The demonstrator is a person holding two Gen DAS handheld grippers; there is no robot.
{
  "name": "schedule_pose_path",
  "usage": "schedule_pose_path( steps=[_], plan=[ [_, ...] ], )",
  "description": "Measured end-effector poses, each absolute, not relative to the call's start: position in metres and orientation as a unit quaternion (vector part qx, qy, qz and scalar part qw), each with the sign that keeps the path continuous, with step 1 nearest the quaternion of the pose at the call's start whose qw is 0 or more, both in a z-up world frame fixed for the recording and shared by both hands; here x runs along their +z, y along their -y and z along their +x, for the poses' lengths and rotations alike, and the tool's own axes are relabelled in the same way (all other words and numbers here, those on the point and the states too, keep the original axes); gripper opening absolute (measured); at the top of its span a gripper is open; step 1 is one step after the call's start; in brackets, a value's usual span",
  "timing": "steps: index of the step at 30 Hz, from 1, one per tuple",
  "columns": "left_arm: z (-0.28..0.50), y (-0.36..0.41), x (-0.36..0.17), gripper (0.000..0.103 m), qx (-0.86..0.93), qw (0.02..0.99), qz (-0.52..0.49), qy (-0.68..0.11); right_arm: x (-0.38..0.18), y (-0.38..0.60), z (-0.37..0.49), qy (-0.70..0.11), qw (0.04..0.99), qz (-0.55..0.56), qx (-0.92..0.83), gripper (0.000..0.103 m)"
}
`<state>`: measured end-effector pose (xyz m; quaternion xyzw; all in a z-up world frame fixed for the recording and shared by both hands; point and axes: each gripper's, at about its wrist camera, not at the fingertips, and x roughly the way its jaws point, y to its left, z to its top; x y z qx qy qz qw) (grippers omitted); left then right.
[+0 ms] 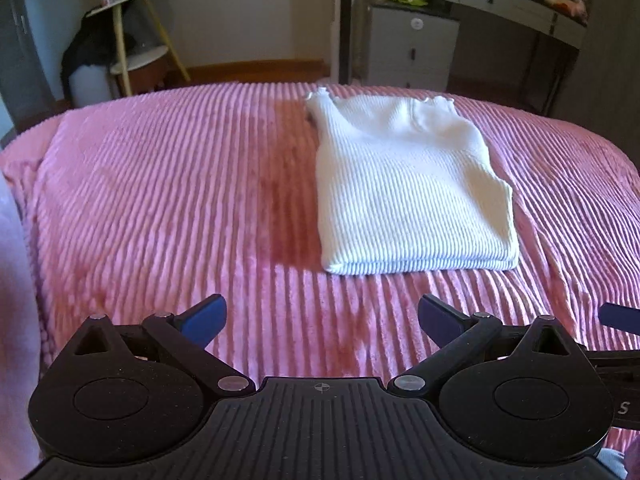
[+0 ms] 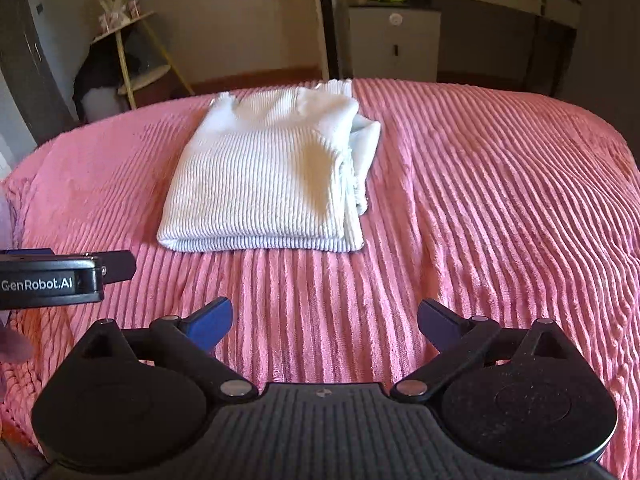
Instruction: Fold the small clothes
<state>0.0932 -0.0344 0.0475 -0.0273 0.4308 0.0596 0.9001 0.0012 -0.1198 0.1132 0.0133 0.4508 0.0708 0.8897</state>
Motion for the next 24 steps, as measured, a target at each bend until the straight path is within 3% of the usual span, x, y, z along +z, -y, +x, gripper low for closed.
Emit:
schedule_pose_path(
  steps=[24],
  plan=[
    [0.088,0.033,0.053,0.103,0.054,0.894,-0.042,-0.443,0.135,0.113,0.002,-0.439,0.897,-0.003,0.048,0.099]
  ],
)
